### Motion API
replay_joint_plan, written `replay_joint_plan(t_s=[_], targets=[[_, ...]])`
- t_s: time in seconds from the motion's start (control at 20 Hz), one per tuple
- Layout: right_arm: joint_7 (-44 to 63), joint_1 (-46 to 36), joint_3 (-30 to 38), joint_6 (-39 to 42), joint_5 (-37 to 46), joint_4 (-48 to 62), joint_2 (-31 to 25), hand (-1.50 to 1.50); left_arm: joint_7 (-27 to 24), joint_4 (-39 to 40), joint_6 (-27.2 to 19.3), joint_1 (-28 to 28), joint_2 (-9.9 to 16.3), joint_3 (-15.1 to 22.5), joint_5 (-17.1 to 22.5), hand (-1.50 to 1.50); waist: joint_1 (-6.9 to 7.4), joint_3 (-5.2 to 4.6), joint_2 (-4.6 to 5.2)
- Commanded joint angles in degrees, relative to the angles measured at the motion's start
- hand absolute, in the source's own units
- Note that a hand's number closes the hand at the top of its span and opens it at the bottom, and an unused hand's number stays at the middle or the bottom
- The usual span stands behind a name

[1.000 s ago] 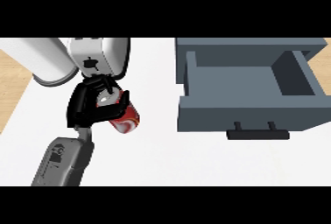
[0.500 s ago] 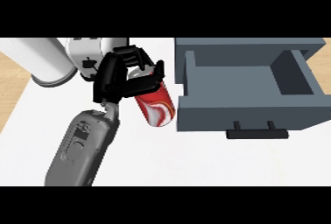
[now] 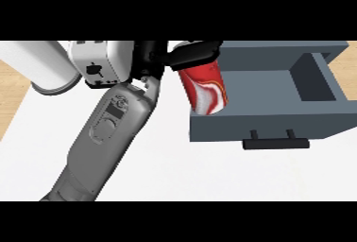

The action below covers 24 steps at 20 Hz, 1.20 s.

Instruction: Pick up the can, place it into the drawer and close the drawer

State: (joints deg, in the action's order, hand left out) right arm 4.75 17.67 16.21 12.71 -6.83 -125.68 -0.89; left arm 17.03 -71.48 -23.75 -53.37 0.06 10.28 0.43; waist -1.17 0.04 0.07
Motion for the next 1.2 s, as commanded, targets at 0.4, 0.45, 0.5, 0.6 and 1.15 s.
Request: replay_joint_plan(t_s=[0.4, 0.45, 0.5, 0.6, 1.15], targets=[[2.33, -3.62, 1.19, 0.26, -1.4, 1.84, -1.5, -1.5, -3.8, 22.61, -9.36, -19.89, -0.06, 4.26, 8.93, 1.5, -1.1, 0.02, 0.29], [2.3, -3.87, 0.12, -0.86, 1.02, 0.77, -0.79, -1.5, -4.35, 23.69, -8.32, -20.72, -0.06, 4.27, 10.0, 1.5, -0.94, 0.01, 0.27], [4.71, -5.85, 1.69, -1.17, -1.37, 0.56, -2.21, -1.5, -4.78, 25.47, -7.19, -22.09, -0.06, 3.49, 10.72, 1.5, -0.93, 0.01, 0.31], [2.93, -3.64, 1.64, 0.2, -1.77, 0.49, -1.7, -1.5, -2.64, 28.53, -8.27, -27.34, -0.06, 2.73, 11.5, 1.5, -1.35, 0.04, 0.32], [3.0, -8.06, -2.6, -2.42, 3.72, 2.8, -0.23, -1.5, -10.19, 42.52, -7.62, -32.95, -0.06, 7.97, 18.53, 1.5, -2.59, 0.09, 0.98]])
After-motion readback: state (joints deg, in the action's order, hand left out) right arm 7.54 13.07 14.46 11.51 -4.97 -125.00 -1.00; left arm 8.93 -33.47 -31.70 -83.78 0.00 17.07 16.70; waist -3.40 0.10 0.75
